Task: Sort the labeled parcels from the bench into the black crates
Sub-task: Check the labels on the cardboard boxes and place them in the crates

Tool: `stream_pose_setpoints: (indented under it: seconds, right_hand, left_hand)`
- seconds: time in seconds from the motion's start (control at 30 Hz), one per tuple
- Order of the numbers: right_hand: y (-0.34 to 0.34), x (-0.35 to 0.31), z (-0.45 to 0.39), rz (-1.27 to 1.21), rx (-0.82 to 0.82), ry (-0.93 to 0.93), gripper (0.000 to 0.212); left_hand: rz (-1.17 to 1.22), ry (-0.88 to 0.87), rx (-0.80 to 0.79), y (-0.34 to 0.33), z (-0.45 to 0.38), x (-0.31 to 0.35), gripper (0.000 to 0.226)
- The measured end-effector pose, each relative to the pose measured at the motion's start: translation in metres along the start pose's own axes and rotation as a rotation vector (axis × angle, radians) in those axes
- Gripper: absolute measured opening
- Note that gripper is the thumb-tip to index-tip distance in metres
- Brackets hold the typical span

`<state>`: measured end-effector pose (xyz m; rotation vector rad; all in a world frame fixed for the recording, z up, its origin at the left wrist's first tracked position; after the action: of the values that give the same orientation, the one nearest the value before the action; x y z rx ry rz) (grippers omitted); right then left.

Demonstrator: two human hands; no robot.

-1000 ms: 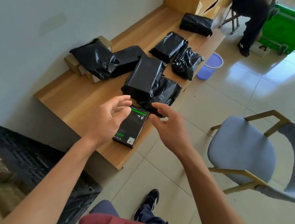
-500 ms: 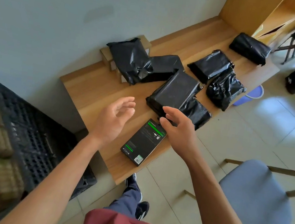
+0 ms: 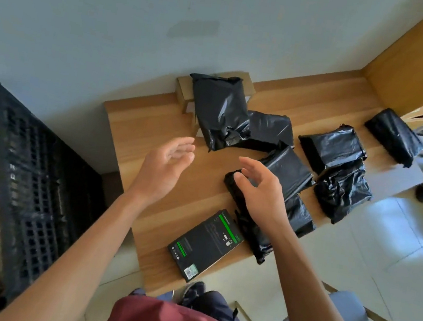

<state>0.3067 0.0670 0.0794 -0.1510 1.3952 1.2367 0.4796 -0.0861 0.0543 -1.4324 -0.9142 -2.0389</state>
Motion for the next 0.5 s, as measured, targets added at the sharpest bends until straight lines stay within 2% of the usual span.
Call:
stream_pose_setpoints:
  seconds: [0.3, 0.5]
  right_hand:
    - [-0.058, 0.008, -0.063, 0.024, -0.215, -0.023, 0.037]
    - [-0.111, 0.019, -0.105, 0.062, -0.401, -0.010, 0.050]
  left_hand:
    - [-0.045, 0.095, 0.057, 0.009, -0.037, -0.025, 0.039]
    - [-0.078, 0.229, 0.135, 0.010, -0.052, -0.048, 0.040]
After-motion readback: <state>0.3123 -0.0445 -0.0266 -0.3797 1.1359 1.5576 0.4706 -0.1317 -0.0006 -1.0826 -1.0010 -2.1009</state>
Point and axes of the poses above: each hand's wrist, its own z-axis away from the middle knuckle, its own y-axis out of the back of the hand, x = y × z, the point moved 9 cm from there along -z, towards the middle knuckle, and after that the axes turned 1 degree about y, right-handed, at the moved point
